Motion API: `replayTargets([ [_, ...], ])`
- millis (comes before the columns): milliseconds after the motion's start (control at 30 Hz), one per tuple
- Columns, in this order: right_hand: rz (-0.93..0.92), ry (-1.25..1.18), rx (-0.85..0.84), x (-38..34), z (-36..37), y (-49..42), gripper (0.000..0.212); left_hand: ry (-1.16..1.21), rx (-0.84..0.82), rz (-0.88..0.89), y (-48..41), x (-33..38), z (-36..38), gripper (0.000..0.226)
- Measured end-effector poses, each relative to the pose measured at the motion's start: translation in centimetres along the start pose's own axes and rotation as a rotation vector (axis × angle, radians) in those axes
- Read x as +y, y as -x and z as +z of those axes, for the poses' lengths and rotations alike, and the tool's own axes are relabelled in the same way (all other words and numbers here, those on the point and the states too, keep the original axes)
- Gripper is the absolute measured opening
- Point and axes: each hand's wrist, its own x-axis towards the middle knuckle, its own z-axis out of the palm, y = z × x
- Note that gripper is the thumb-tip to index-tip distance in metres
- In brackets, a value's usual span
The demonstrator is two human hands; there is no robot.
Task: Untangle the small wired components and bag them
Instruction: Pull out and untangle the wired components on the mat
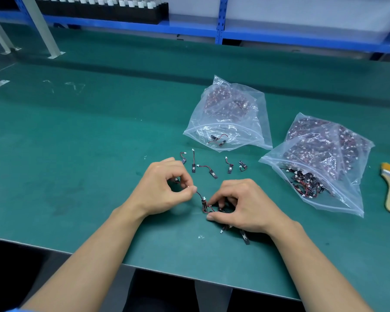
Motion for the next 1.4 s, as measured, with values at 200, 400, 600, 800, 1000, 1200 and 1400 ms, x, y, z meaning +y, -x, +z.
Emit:
replayTargets([
  [200,-0.004,-0.009,-0.002,0.0,0.1,0.2,0.01,-0.01,0.108,-0.03,-0.1,-0.4,-0.2,0.016],
  [400,-0.004,-0.022,0.014,0.6,-0.3,0.5,0.007,-0.146,0.145,-0.098,-0.5,-1.4,-0.1,0.015],
  [600,0.021,-0.15,0.088,0.8,-0.2,0.9,0.006,-0.249,0.085,-0.129,-1.1,-2.0,0.1,0.008],
  [800,0.113,-0.284,0.067,1.0,-0.4,0.9,0.008,-0.298,0.086,-0.015,-1.1,-1.3,0.5,0.014],
  [1000,0.231,-0.407,0.086,0.8,-0.5,0.7,0.009,-0.392,-0.102,0.021,-0.9,-1.1,0.9,0.022],
  [1200,0.335,-0.458,0.147,0.3,-0.4,0.1,0.015,-0.405,-0.117,0.085,-0.9,-1.1,0.9,0.016],
  [1400,0.341,-0.383,0.164,0.0,-0.1,-0.2,0.018,-0.38,-0.05,0.089,-0.7,-1.1,1.0,0.023],
])
